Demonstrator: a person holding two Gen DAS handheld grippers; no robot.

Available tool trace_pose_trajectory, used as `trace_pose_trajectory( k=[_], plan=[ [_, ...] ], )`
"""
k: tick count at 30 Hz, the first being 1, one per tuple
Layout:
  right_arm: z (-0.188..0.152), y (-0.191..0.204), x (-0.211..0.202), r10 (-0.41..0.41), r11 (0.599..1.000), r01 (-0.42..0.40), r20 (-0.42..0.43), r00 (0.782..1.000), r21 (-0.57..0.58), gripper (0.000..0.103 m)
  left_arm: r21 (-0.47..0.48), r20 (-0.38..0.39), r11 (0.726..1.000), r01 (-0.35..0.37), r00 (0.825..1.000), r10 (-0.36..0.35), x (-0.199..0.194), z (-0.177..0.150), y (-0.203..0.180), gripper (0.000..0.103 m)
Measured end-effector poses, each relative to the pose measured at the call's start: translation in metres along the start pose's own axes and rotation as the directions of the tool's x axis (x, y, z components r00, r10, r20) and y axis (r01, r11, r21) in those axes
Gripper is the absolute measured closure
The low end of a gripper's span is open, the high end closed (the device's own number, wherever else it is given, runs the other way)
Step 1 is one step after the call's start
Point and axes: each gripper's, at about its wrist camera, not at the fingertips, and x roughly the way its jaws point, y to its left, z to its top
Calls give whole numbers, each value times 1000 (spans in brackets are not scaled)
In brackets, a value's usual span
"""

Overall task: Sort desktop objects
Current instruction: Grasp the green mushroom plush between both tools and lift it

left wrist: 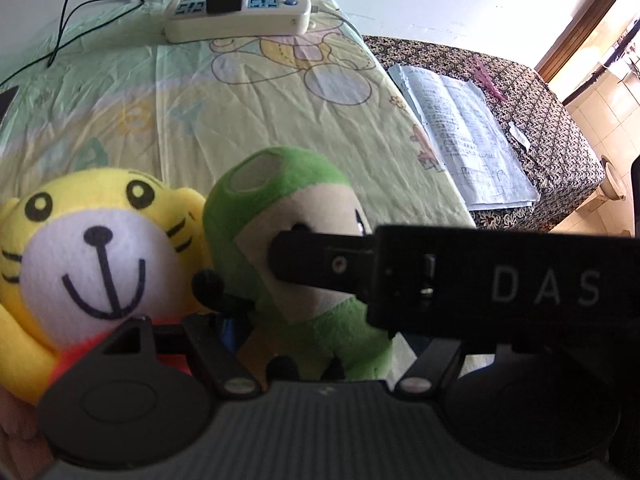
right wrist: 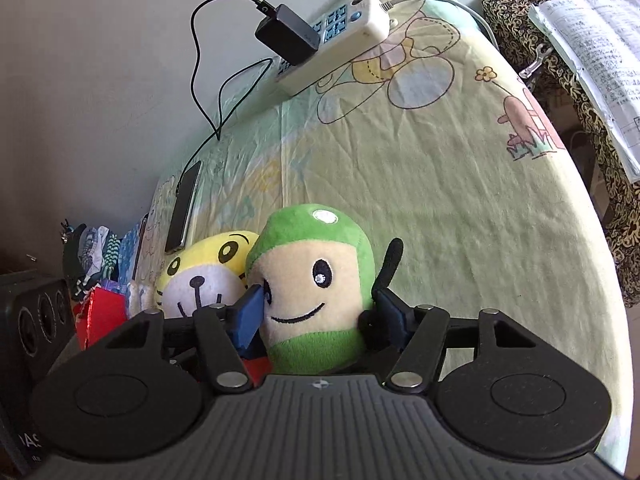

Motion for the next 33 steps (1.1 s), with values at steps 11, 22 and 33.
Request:
trace_pose_trajectory(
  k=[11,22,33],
  plan=[
    [-23,33,-39,-80,993,85,68,994,-76,40,22,35,997,75,997,-76,-33,-15,-12,28],
    [-70,73,-89,-41,987,55,95,995,-150,40,130,109,988,79,990,-93,-101,-62,-31,28],
    [-101,154,-65,90,956,-71,56,994,-286,40,39,248,999,34,968,-43,-182,-106,33,28]
  ],
)
